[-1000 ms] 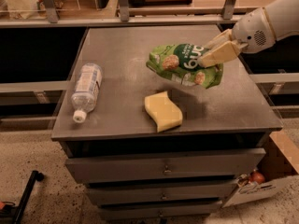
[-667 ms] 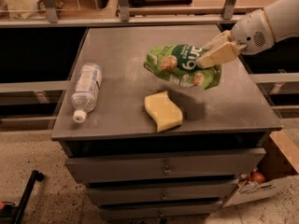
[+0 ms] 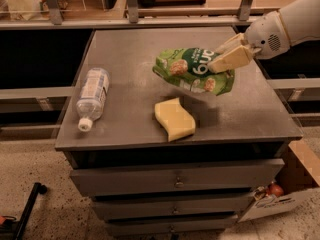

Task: Move green rice chip bag near sponge

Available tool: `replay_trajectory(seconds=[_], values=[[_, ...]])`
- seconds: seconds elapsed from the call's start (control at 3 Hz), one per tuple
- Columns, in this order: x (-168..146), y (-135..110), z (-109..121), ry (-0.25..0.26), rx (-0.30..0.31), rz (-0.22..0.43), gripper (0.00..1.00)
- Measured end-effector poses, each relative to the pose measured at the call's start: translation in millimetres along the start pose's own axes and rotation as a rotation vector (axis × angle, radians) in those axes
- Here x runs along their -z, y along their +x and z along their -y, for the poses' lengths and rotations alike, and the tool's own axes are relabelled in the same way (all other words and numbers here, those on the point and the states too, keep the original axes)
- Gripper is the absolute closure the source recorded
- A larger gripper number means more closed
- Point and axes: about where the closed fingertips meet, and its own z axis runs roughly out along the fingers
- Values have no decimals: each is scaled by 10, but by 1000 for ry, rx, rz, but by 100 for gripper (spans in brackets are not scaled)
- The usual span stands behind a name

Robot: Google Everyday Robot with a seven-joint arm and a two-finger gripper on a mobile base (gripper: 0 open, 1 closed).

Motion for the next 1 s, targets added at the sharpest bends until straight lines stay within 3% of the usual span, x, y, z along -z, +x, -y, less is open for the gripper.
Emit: replay_trajectory(seconds=[0.33,0.67,1.0], values=[[-27,-6,5,-3,0,1,13],[-55,-12,10,-6,1,2,0],[-56,-12,10,-6,1,2,0]])
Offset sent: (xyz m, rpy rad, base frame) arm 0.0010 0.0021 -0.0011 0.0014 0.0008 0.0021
